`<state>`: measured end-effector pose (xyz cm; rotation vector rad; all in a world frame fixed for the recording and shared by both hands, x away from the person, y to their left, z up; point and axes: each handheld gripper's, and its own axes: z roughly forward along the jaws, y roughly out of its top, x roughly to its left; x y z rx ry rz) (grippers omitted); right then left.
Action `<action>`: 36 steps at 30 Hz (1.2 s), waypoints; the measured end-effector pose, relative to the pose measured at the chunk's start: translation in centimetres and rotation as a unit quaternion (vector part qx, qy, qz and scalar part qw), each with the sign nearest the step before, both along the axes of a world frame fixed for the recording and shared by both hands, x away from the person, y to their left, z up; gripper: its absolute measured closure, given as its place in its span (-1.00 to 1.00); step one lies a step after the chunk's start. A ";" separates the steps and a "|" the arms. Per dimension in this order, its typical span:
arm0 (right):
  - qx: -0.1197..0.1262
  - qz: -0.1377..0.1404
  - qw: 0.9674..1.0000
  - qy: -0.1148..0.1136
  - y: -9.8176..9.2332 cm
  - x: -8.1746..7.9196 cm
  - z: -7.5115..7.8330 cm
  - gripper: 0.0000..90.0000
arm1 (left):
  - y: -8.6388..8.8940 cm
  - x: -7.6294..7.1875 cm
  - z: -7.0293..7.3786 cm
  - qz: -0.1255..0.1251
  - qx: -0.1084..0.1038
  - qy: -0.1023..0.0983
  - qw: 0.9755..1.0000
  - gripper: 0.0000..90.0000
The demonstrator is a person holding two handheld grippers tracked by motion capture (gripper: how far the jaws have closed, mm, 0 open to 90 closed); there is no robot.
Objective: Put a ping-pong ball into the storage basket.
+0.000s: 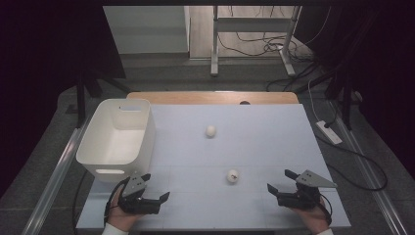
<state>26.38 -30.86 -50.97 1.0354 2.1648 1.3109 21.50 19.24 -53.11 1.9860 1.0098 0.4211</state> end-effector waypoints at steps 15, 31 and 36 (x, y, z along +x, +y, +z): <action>-0.009 0.003 1.000 0.005 0.2 0.0 -0.1 -0.71 | -0.4 -0.2 0.1 -0.005 0.000 -0.004 1.000 -0.86; -0.013 0.004 1.000 0.005 0.2 0.0 -0.2 -0.70 | -0.5 -0.2 0.3 -0.005 0.002 -0.002 1.000 -0.87; -0.015 0.006 1.000 0.006 0.3 0.0 -0.3 -0.70 | -0.6 -0.2 0.4 -0.006 0.005 -0.001 1.000 -0.89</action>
